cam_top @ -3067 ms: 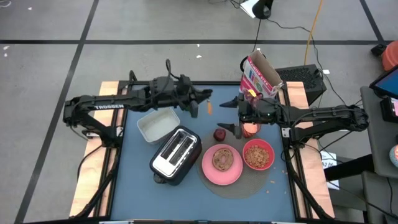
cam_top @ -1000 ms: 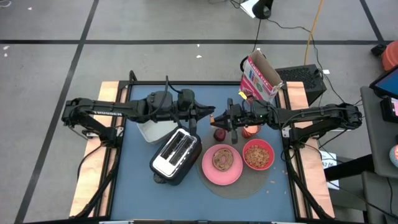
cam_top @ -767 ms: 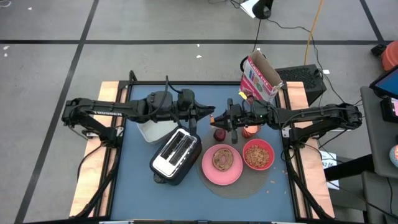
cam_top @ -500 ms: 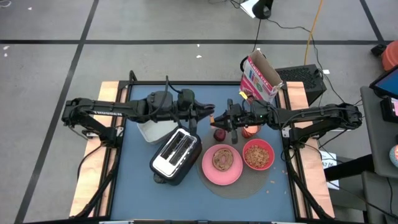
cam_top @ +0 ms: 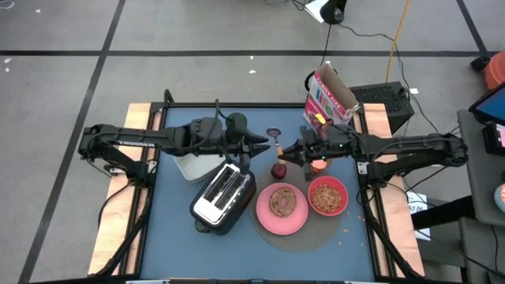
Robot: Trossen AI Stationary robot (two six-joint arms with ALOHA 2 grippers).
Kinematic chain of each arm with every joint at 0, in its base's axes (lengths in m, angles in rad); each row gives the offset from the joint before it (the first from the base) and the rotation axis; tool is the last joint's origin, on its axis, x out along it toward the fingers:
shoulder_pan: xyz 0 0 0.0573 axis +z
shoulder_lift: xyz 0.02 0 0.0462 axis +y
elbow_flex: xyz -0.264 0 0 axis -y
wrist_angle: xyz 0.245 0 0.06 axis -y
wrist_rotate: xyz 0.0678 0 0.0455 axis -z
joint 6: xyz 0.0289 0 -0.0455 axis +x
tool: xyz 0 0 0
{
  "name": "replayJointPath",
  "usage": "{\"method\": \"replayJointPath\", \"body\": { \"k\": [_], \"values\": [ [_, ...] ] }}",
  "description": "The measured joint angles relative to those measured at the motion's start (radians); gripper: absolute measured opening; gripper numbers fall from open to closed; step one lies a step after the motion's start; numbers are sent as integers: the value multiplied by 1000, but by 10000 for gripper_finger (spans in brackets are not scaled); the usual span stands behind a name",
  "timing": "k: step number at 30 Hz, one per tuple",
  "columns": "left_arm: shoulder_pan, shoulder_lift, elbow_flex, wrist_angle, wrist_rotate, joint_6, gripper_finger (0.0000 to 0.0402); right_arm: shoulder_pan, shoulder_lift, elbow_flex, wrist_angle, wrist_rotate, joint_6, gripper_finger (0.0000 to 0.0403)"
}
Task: Arrange a breakfast setting
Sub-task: Put the yellow spoon to the right of the red bowl
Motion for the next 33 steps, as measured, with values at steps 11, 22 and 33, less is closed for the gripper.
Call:
{"method": "replayJointPath", "body": {
  "k": [11,22,33],
  "values": [
    [-1,0,0,-78,0,-1,124,0,-208,0,-401,0,302,27],
    [-2,0,0,-122,-1,-1,124,8,-414,0,-838,-65,823,26],
    [-2,0,0,-122,-1,-2,124,58,-518,0,-917,-142,1156,26]
  ]
}}
